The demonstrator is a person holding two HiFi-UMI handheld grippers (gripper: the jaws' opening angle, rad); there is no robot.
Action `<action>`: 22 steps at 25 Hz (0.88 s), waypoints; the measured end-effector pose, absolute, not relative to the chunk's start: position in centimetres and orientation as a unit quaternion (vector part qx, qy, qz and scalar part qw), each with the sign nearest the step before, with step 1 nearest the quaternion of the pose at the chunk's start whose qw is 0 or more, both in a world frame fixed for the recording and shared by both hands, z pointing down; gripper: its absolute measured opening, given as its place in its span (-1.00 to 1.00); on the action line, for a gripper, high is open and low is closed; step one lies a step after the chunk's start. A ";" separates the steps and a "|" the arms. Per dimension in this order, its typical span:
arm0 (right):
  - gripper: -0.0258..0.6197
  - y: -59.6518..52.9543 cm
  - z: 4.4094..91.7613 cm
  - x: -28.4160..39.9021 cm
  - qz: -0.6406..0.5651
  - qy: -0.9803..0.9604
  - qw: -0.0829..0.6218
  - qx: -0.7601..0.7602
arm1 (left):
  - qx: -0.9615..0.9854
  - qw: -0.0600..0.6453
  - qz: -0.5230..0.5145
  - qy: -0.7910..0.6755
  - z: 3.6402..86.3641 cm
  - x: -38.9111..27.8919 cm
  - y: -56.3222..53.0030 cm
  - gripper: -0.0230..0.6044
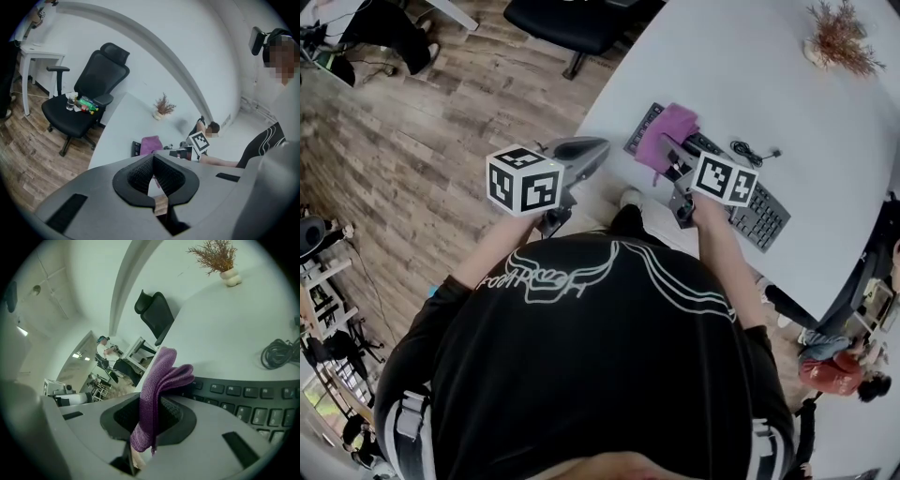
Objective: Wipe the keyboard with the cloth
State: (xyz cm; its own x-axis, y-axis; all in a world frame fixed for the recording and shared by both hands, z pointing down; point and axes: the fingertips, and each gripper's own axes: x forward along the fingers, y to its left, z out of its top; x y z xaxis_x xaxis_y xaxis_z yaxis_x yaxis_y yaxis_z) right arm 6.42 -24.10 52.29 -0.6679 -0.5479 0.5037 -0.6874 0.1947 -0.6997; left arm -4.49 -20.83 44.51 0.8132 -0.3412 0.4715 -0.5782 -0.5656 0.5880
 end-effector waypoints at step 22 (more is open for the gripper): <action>-0.73 -17.2 53.0 16.1 0.488 -0.710 0.074 0.502 | 0.897 0.362 0.184 -0.173 43.9 1.2 -18.3 -0.90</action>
State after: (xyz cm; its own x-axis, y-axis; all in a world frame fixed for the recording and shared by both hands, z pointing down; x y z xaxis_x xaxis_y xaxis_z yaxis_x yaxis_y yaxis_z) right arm 16.08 -17.19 53.00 -0.4857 -0.6404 0.5949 -0.7851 0.0204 -0.6190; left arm 1.25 -18.27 43.94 0.8724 -0.1770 0.4556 -0.4438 -0.6776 0.5865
